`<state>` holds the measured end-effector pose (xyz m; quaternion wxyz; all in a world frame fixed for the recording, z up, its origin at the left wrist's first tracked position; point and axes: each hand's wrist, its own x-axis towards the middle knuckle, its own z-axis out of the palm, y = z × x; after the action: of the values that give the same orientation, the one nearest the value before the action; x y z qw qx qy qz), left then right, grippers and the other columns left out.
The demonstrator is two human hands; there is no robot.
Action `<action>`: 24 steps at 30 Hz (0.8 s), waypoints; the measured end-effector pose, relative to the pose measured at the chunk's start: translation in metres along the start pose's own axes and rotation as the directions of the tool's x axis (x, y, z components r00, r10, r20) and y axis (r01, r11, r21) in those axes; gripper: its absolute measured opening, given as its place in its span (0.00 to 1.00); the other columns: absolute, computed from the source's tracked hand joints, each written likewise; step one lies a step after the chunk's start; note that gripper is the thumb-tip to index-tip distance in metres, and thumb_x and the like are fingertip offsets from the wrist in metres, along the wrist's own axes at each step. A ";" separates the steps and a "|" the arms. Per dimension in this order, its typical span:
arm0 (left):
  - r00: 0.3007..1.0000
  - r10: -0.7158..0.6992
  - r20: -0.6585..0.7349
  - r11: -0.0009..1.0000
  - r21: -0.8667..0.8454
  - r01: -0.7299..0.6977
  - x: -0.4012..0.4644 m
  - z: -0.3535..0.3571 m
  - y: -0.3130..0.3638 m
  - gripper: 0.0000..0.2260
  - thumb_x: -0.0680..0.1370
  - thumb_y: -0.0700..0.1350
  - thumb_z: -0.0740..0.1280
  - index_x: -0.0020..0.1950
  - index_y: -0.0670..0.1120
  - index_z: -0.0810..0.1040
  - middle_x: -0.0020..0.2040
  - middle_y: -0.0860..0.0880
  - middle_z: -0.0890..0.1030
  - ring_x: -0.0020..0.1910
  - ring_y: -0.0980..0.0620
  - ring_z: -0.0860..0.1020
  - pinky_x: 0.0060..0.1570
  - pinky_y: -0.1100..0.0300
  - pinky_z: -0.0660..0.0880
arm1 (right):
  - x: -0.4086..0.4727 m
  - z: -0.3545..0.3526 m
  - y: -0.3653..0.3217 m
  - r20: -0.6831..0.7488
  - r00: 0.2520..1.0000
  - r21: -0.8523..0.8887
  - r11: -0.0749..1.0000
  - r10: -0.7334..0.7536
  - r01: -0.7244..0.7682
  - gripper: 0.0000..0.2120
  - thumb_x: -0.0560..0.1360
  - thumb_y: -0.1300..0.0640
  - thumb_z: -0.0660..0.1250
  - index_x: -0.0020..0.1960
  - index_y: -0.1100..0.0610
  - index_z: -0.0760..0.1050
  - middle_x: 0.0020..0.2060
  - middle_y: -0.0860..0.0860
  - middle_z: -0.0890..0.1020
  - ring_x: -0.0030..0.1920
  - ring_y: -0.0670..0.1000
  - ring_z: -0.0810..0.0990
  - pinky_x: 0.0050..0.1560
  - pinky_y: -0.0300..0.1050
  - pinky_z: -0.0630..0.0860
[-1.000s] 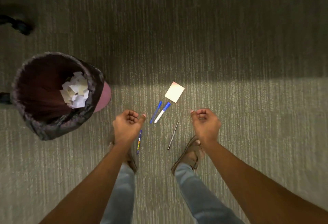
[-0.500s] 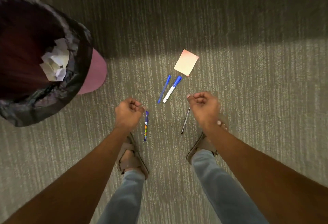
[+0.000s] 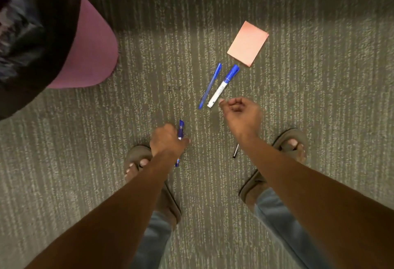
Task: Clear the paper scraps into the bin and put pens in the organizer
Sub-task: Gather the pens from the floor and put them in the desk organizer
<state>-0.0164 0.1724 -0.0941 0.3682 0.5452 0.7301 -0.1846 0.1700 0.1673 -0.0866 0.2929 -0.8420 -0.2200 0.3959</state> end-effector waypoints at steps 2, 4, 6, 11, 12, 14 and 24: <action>0.999 -0.009 -0.033 0.999 -0.036 0.008 0.008 0.006 0.000 0.14 0.67 0.52 0.77 0.44 0.45 0.79 0.44 0.43 0.83 0.46 0.42 0.81 0.43 0.54 0.77 | 0.009 0.009 -0.004 0.032 0.999 0.016 1.000 -0.006 0.005 0.10 0.70 0.52 0.76 0.40 0.56 0.78 0.32 0.52 0.83 0.35 0.52 0.83 0.47 0.51 0.83; 0.999 -0.014 -0.033 0.994 -0.109 0.010 0.015 0.009 -0.002 0.11 0.67 0.49 0.77 0.39 0.47 0.77 0.41 0.45 0.82 0.43 0.43 0.81 0.42 0.55 0.76 | 0.017 0.016 -0.011 0.055 0.997 -0.005 0.998 -0.059 0.059 0.10 0.71 0.51 0.76 0.42 0.57 0.79 0.33 0.51 0.83 0.34 0.47 0.83 0.43 0.44 0.83; 1.000 0.023 -0.020 0.979 -0.200 -0.027 0.018 0.010 -0.004 0.10 0.68 0.46 0.76 0.34 0.49 0.74 0.34 0.49 0.80 0.36 0.48 0.79 0.42 0.57 0.77 | 0.025 0.022 -0.023 0.059 0.988 -0.061 0.987 -0.145 0.149 0.09 0.71 0.51 0.76 0.42 0.55 0.79 0.32 0.48 0.82 0.30 0.39 0.80 0.36 0.31 0.78; 0.999 0.036 -0.012 0.824 -0.566 -0.036 0.032 -0.008 0.004 0.11 0.72 0.37 0.71 0.36 0.51 0.76 0.31 0.51 0.78 0.33 0.50 0.78 0.40 0.56 0.77 | 0.039 0.042 -0.048 0.028 0.983 -0.287 0.940 -0.182 0.183 0.07 0.73 0.54 0.74 0.46 0.57 0.79 0.36 0.51 0.84 0.37 0.48 0.83 0.46 0.41 0.81; 1.000 0.015 0.006 0.774 -0.633 -0.008 0.035 -0.014 0.007 0.10 0.73 0.37 0.70 0.37 0.51 0.78 0.33 0.49 0.80 0.36 0.47 0.81 0.43 0.54 0.79 | 0.040 0.045 -0.051 0.025 0.986 -0.342 0.925 -0.165 0.164 0.07 0.73 0.55 0.73 0.47 0.57 0.79 0.37 0.52 0.84 0.39 0.51 0.83 0.48 0.45 0.81; 0.999 -0.013 0.040 0.646 -0.763 0.039 0.037 -0.026 0.017 0.08 0.75 0.38 0.69 0.41 0.51 0.79 0.38 0.48 0.83 0.38 0.46 0.83 0.43 0.54 0.81 | 0.043 0.048 -0.057 0.031 0.993 -0.439 0.892 -0.110 0.113 0.07 0.74 0.55 0.72 0.48 0.58 0.79 0.41 0.55 0.83 0.43 0.55 0.83 0.49 0.49 0.81; 0.990 0.017 0.143 0.479 -0.870 0.118 0.038 -0.059 0.056 0.14 0.77 0.32 0.66 0.62 0.39 0.72 0.47 0.39 0.83 0.33 0.54 0.81 0.30 0.66 0.77 | 0.054 0.055 -0.069 0.068 0.998 -0.406 0.913 -0.015 0.041 0.11 0.72 0.64 0.71 0.53 0.57 0.75 0.43 0.56 0.83 0.45 0.55 0.82 0.48 0.47 0.80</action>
<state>0.0113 0.2561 -0.0754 0.6362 0.2463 0.7119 0.1667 0.1481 0.2679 -0.0975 0.1100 -0.8684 -0.3188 0.3636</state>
